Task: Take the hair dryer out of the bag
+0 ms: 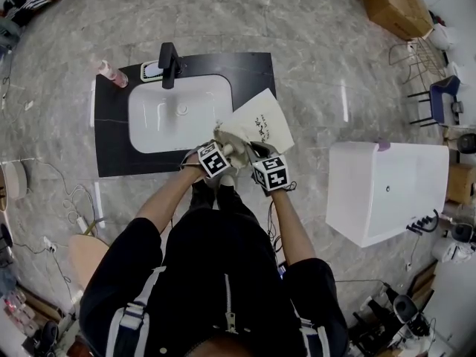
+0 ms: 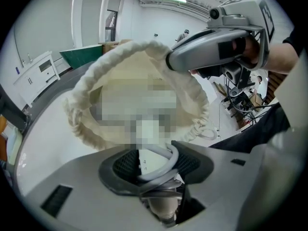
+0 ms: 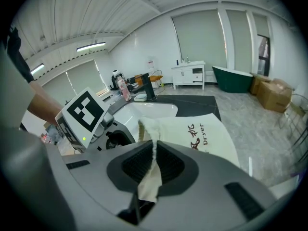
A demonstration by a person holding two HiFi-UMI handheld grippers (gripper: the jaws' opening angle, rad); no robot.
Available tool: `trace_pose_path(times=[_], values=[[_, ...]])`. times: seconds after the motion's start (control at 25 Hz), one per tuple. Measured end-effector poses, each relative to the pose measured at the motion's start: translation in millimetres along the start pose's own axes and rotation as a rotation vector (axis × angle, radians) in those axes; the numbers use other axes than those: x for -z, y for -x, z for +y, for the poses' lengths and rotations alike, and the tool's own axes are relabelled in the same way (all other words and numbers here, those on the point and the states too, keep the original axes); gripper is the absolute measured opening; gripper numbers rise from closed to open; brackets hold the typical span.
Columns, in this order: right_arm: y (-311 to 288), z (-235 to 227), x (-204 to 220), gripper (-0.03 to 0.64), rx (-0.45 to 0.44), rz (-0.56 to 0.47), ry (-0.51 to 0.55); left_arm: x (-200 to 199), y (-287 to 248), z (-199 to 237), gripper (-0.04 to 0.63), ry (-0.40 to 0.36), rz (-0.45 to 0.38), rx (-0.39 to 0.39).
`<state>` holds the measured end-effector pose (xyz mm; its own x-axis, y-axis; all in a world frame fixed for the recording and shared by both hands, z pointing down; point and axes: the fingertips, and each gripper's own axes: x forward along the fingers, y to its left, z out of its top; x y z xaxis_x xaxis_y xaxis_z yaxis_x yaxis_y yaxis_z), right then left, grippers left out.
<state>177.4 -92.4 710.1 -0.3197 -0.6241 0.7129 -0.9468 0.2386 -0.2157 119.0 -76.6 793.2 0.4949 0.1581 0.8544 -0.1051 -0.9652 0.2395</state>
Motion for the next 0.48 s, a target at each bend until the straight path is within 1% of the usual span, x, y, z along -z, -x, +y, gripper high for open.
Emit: trace_pose_path(times=[0.48], values=[[-3, 1, -1, 0.035, 0.018, 0.023, 0.026, 23, 15, -8, 0.225, 0.049, -0.022, 0.006]])
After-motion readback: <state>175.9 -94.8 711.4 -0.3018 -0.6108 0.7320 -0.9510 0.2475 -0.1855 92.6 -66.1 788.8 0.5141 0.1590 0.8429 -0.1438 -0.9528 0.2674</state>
